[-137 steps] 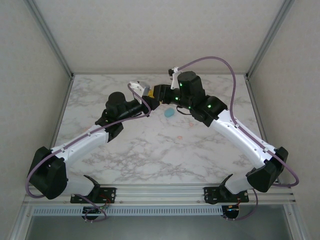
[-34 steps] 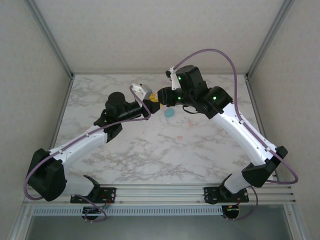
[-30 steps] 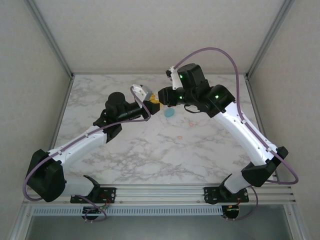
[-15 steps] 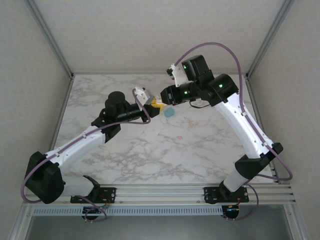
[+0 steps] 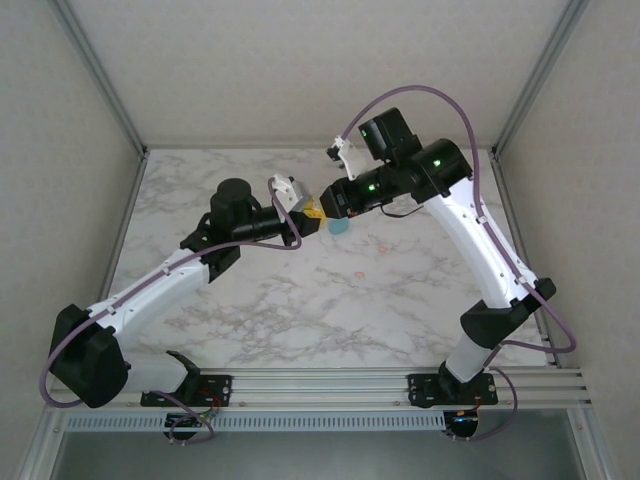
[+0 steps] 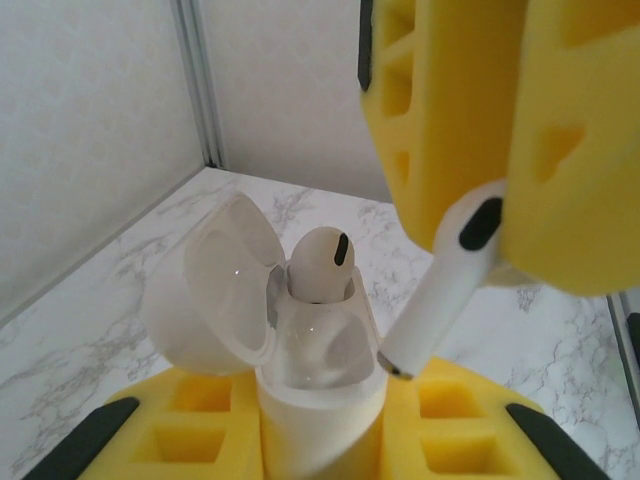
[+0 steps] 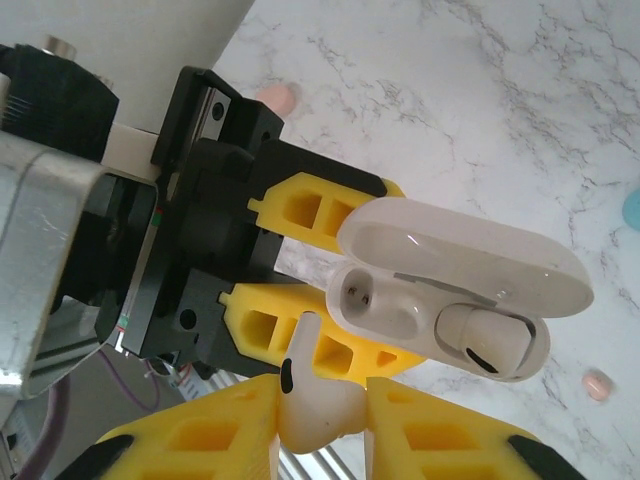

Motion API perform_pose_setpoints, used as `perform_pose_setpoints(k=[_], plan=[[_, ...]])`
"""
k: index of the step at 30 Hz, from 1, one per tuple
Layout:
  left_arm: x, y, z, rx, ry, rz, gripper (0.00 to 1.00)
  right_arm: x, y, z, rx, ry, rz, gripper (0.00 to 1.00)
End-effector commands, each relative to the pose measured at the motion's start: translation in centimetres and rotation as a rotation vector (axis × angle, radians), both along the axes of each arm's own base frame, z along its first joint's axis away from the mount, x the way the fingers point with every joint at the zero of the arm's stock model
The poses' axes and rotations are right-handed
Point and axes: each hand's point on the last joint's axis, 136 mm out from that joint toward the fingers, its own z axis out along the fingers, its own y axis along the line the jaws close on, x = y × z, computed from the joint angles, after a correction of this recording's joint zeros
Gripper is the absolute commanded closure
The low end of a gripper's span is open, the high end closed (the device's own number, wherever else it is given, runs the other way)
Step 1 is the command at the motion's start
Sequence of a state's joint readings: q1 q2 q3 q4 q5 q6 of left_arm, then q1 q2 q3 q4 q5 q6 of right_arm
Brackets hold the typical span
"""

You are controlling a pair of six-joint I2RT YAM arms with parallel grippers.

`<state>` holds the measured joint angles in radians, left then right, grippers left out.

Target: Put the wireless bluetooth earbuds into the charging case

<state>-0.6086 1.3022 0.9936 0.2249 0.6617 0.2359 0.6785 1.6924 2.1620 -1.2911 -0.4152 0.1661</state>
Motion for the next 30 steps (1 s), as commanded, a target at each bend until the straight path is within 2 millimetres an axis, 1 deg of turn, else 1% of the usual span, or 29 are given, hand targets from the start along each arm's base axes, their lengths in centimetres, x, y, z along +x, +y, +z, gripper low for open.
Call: perform_pose_setpoints(k=[1,10,13,18,23,28,30], plan=[[-0.6,-0.1,1.8,-0.018,-0.044,-0.046,1.00,0.3,0.0,-0.5,-0.024,0.011,0.011,0.74],[-1.0,0.0,2.0,-0.018,-0.047,-0.058,1.00,0.8,-0.3,-1.7,-0.070,0.023,0.001,0.74],[-1.0,0.0,2.0,-0.016,-0.043,-0.055,1.00,0.9,-0.3,-1.6,-0.073,0.017,-0.005,0.74],[-0.8,0.1,1.7,0.001,-0.045,-0.044,1.00,0.5,-0.4,-0.6,-0.047,0.001,-0.001,0.74],[-0.8,0.1,1.8,0.005,-0.054,-0.047,1.00,0.3,-1.0,-0.9,-0.070,0.002,-0.001,0.74],[-0.9,0.1,1.9,0.005,-0.054,-0.053,1.00,0.1,-1.0,-1.3,-0.079,0.018,0.008,0.74],[-1.1,0.0,2.0,0.003,-0.055,-0.062,1.00,0.4,-0.9,-1.5,-0.086,0.019,0.002,0.74]])
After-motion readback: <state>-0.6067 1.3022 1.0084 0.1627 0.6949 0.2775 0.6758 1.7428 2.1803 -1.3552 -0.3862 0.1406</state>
